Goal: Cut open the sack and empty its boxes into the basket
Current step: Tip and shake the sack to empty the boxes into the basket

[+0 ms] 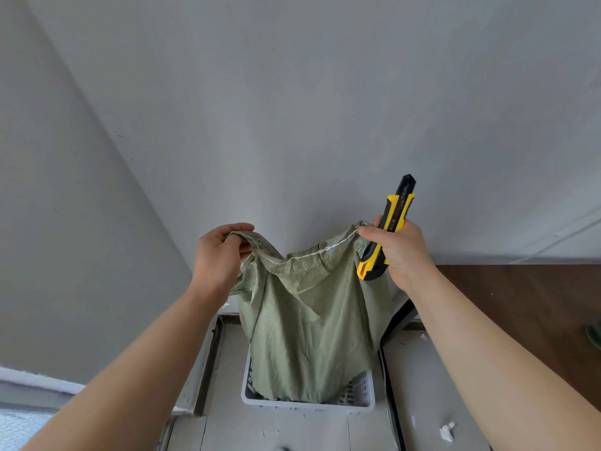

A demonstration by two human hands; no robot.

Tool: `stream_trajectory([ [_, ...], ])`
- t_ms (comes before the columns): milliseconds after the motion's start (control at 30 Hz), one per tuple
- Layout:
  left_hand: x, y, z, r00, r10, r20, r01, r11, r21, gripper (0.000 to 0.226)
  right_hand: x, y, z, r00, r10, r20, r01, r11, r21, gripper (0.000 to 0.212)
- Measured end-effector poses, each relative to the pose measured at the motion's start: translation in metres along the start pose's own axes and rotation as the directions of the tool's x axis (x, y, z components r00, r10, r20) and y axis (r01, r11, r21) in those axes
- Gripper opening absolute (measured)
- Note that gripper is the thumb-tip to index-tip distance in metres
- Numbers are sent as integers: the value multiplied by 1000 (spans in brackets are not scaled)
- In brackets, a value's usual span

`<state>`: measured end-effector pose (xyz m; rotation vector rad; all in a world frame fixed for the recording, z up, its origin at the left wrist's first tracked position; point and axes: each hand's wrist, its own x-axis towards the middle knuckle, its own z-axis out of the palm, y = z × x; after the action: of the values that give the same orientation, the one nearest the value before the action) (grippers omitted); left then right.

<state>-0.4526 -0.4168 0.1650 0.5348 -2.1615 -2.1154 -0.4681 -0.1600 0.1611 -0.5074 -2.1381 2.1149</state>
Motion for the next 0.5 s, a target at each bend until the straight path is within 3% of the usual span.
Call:
stream_trajectory([
  [333,5,12,5,996,77,40,-79,995,53,38,4,-10,-3,998,-19,61,17,999,32,28],
  [500,6,10,5,998,27,59,-31,997,70,35,4,-4,-5,999,28,36,-29,1000,9,29],
])
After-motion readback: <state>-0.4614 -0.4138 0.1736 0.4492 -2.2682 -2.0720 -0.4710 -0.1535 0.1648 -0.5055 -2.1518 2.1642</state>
